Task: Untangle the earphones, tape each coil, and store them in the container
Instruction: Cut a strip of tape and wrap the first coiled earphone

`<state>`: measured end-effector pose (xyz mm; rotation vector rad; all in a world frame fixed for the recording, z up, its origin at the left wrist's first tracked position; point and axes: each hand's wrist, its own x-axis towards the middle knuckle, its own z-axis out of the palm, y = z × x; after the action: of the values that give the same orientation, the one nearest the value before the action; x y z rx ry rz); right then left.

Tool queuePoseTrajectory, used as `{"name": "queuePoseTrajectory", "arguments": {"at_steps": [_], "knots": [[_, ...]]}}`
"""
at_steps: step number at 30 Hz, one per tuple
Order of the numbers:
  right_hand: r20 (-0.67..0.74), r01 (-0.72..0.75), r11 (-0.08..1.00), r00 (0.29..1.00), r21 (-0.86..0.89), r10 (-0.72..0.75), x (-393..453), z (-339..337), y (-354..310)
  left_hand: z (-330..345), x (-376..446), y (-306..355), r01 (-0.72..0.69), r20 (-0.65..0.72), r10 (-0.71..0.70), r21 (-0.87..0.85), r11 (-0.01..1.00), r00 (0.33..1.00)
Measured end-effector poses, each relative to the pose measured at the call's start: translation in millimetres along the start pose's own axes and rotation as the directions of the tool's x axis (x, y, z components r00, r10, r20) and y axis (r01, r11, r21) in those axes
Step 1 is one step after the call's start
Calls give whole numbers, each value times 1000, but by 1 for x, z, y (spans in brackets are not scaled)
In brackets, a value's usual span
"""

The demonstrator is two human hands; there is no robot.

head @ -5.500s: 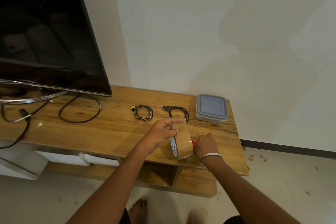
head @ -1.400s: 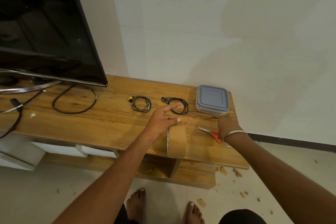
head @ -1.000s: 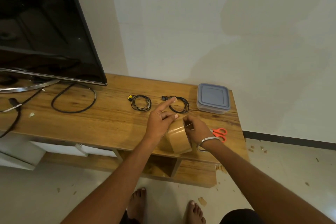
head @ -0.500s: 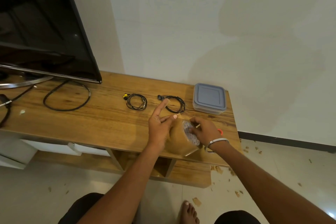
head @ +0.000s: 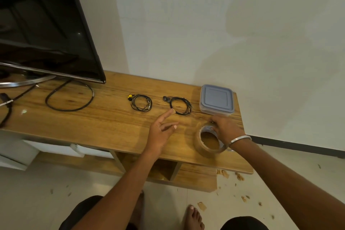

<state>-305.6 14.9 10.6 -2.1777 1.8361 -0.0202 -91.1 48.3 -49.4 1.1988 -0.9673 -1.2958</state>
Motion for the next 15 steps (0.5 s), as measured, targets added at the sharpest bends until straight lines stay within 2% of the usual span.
{"name": "queuePoseTrajectory", "arguments": {"at_steps": [7,12,15], "knots": [[40,-44,999,998,8,43,-1,3,-6,-4,-8,0,-17,1,17,5,1000,1000],[-179,86,968,983,238,-43,3,7,-39,-3,-7,1,-31,28,30,52,998,999],[-162,86,920,987,383,-24,5,9,-65,-2,-10,2,-51,64,45,94,994,997]]}}
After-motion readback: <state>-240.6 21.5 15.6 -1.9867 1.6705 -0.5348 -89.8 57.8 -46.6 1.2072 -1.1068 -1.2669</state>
